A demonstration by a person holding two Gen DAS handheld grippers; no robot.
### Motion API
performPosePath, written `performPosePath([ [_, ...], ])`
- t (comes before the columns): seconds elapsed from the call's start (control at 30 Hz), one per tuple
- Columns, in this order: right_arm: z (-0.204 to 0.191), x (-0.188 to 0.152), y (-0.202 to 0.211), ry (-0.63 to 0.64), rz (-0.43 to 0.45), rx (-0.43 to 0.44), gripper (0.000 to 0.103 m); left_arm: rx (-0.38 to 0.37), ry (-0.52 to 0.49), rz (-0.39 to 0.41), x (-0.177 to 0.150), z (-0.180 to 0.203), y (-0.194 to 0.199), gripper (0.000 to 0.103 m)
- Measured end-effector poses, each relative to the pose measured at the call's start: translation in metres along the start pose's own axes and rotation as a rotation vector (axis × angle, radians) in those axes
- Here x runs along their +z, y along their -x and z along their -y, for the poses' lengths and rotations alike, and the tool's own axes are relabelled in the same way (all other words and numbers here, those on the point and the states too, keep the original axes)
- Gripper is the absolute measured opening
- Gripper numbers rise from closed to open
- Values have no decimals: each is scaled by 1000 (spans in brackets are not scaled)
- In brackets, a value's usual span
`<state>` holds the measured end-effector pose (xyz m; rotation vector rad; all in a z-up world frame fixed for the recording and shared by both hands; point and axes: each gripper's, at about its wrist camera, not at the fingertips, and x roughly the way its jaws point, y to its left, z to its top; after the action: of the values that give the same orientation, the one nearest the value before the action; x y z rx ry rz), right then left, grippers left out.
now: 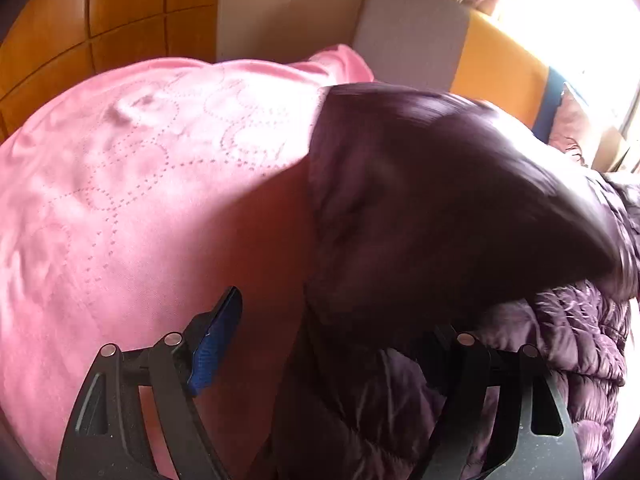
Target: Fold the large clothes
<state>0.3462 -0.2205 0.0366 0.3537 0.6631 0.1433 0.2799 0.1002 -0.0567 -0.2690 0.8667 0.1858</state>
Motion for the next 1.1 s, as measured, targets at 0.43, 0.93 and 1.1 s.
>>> performPosePath([
  [0.43, 97, -49, 2, -138, -89, -181, 7, -33, -55, -26, -11, 6, -5, 45],
  [0.93, 108, -67, 2, -94, -132, -262, 35, 25, -190, 102, -21, 6, 53, 73],
  [1.1, 82, -54, 22, -22, -42, -229, 52, 9, -260, 223, -14, 27, 85, 80],
])
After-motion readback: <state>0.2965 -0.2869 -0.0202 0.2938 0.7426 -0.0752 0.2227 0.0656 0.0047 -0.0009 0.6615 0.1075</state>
